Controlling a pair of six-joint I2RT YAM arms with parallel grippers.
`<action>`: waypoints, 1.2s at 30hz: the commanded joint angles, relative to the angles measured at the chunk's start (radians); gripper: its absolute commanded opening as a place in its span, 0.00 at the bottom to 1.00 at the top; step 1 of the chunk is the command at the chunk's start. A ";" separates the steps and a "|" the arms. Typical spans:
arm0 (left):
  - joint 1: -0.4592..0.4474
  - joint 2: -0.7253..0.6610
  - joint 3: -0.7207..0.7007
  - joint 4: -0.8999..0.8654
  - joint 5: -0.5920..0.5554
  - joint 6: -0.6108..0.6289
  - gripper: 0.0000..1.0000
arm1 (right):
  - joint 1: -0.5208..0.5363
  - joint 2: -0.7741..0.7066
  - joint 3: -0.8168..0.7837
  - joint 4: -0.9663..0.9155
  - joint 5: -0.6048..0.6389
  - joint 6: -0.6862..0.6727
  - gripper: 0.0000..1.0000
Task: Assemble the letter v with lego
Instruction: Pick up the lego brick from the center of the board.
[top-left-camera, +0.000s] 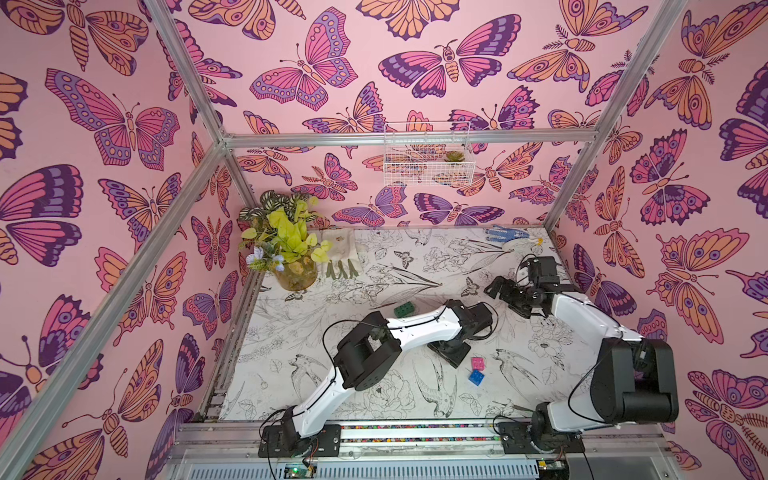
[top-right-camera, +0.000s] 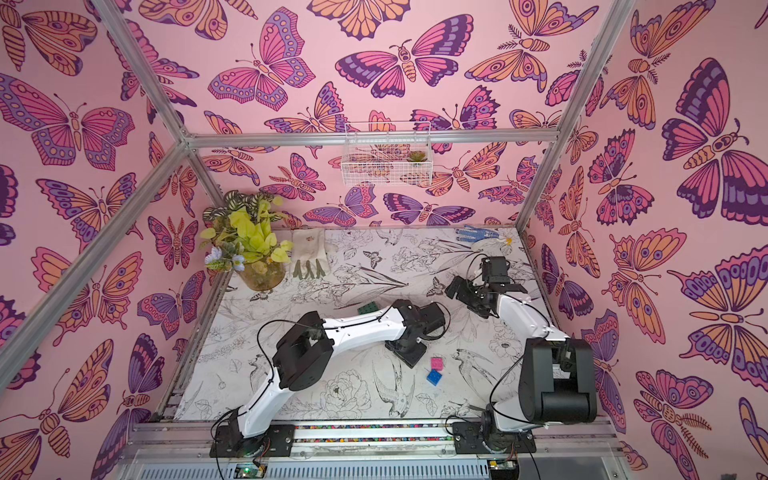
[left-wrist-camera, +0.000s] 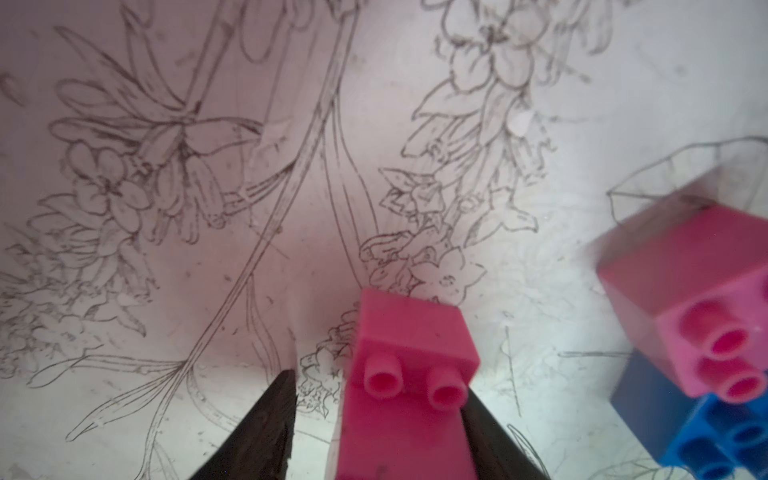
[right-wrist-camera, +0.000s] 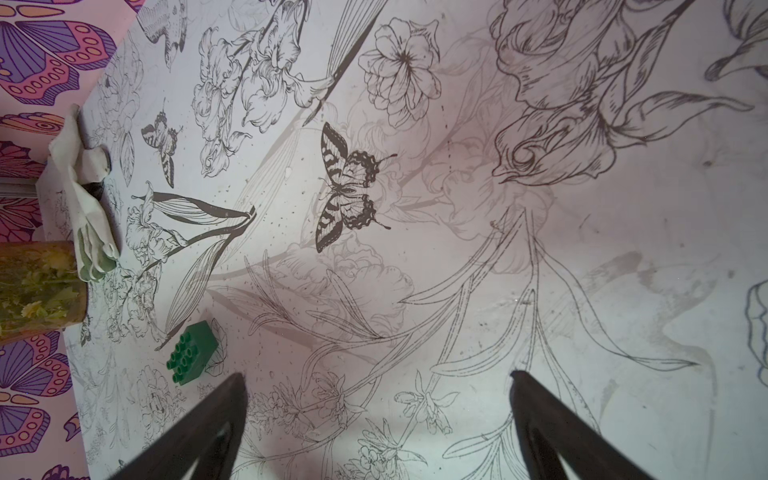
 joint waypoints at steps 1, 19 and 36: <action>0.000 0.011 0.010 0.019 0.003 0.014 0.55 | -0.004 0.001 -0.006 0.005 -0.012 -0.007 0.99; 0.001 -0.010 -0.031 0.043 0.004 0.000 0.34 | -0.004 -0.001 -0.006 0.007 -0.016 -0.006 0.99; 0.146 -0.278 -0.128 0.012 -0.032 0.137 0.27 | 0.012 -0.016 -0.011 0.031 -0.078 -0.020 0.99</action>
